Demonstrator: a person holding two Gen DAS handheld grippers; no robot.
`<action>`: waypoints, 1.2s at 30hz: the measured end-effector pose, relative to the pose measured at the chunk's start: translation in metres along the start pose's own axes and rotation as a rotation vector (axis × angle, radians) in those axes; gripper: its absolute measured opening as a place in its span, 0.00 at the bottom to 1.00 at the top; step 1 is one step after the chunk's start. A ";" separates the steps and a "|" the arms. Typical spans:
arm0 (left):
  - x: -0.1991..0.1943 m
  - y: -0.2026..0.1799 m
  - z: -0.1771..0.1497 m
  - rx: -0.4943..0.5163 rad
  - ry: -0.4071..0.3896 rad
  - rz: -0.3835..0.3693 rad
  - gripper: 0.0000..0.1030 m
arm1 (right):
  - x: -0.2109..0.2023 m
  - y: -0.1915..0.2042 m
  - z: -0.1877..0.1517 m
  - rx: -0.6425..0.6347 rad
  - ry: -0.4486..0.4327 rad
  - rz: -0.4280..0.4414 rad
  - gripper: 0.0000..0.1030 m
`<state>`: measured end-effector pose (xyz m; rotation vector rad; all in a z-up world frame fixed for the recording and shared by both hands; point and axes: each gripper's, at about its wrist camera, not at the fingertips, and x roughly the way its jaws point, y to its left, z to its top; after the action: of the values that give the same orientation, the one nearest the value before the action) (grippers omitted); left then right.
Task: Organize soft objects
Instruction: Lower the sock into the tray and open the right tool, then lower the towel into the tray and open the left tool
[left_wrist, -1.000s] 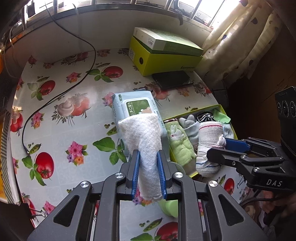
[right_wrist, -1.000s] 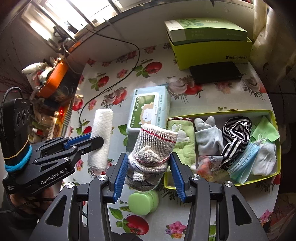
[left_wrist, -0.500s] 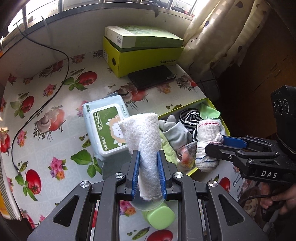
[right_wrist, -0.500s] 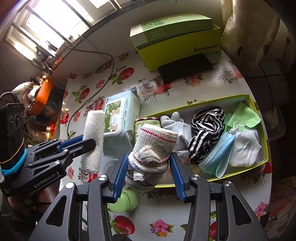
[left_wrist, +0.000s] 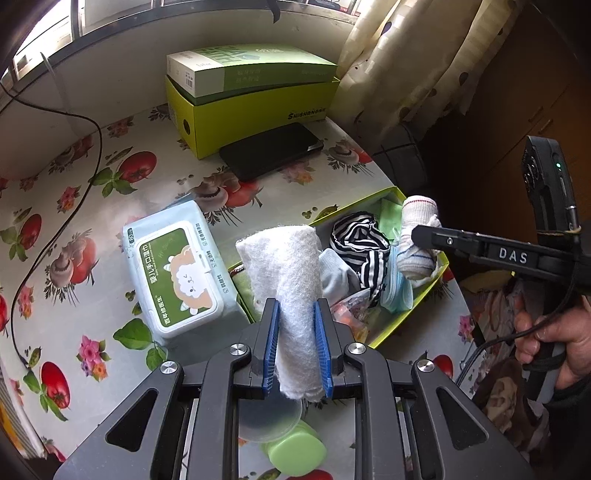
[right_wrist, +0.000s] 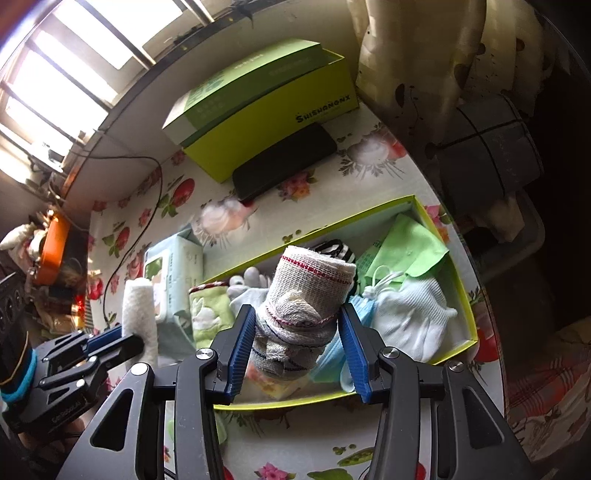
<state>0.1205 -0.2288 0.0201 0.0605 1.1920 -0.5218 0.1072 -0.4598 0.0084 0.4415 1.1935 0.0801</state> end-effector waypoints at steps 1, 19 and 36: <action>0.001 -0.001 0.000 0.001 0.002 0.000 0.20 | 0.003 -0.005 0.004 0.014 -0.002 -0.001 0.44; 0.014 0.003 0.007 -0.004 0.025 0.002 0.20 | 0.046 -0.068 0.038 0.332 -0.051 -0.041 0.45; 0.020 -0.003 0.008 -0.007 0.035 -0.035 0.20 | 0.012 -0.032 -0.001 0.130 0.000 0.000 0.48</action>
<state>0.1318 -0.2411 0.0056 0.0427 1.2307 -0.5489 0.1051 -0.4854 -0.0149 0.5552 1.2025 0.0021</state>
